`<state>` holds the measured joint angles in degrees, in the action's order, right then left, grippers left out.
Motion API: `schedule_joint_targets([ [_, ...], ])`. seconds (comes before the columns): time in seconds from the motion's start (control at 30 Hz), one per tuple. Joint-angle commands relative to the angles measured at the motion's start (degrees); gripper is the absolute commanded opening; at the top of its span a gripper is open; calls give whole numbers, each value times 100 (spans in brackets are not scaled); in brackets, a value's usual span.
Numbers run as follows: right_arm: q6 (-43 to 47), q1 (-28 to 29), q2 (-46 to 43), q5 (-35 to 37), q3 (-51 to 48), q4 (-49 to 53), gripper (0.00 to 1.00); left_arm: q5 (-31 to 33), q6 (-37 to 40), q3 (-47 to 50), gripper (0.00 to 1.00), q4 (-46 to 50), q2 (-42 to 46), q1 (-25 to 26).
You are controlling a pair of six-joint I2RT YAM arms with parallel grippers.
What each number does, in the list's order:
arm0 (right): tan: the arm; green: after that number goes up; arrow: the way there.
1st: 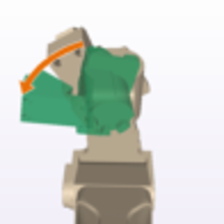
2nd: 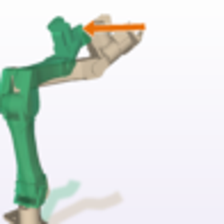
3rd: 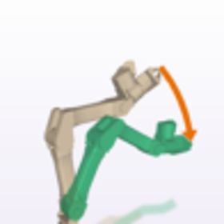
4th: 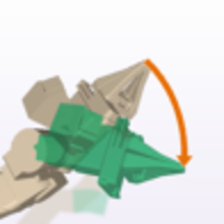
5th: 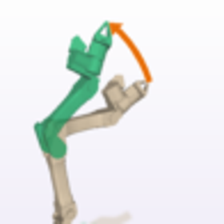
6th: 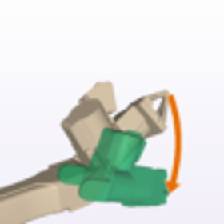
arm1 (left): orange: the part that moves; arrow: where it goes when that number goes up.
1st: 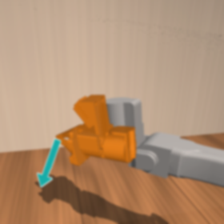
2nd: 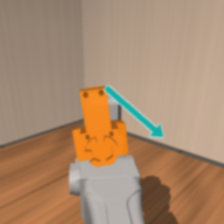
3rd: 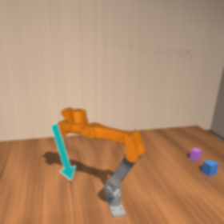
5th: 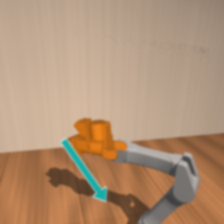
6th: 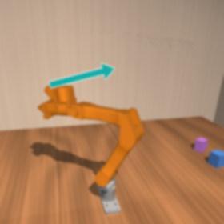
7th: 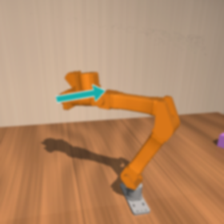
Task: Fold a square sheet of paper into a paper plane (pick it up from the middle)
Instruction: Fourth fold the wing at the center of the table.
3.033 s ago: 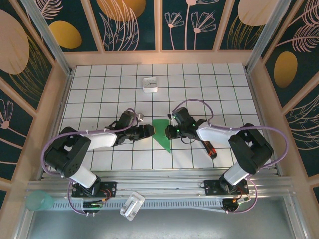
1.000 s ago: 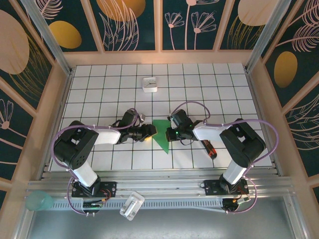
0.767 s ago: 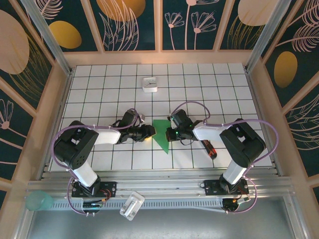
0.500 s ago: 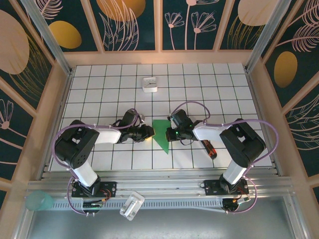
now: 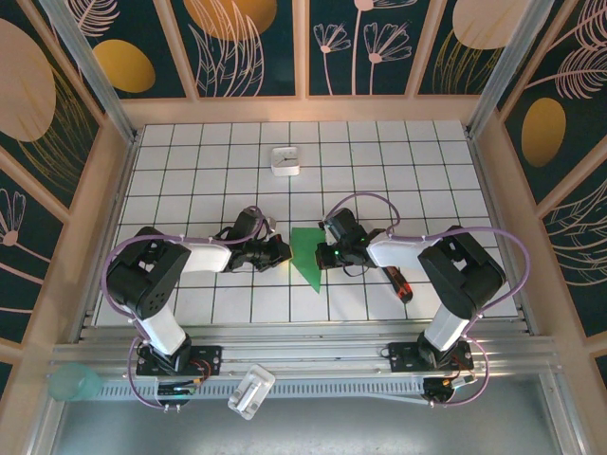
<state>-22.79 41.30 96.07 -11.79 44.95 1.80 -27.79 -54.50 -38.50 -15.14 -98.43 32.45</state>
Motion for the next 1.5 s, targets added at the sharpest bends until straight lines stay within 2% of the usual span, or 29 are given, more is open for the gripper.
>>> schedule_joint_targets([
  [0.0, 147, -58, 80, 309, -111, 189, 0, 46, 22, -36, 0, 16, -9, -20],
  [0.17, 285, -110, -233, 326, 10, 294, 9, 39, -348, 245, 0, -393, 410, -24],
  [0.43, 481, -80, -1056, 349, 33, 247, 25, 218, -728, 327, 0, -251, 745, -19],
  [0.63, 507, 388, -1306, 909, -19, 23, 32, 517, -1068, 314, 0, -61, 968, -19],
  [0.87, -63, 1273, -1032, 1734, -4, -331, 42, 826, -1437, 351, 0, 125, 1192, -11],
  [1.07, -542, 1828, -705, 2454, 99, -295, 48, 755, -1500, 368, 0, 99, 1129, 15],
  [1.27, -749, 2139, -331, 3157, 304, -50, 53, 628, -1418, 403, 0, 102, 1082, 22],
  [1.47, -679, 2284, 132, 3765, 690, 348, 53, 477, -1368, 456, 0, 58, 1039, 25],
])
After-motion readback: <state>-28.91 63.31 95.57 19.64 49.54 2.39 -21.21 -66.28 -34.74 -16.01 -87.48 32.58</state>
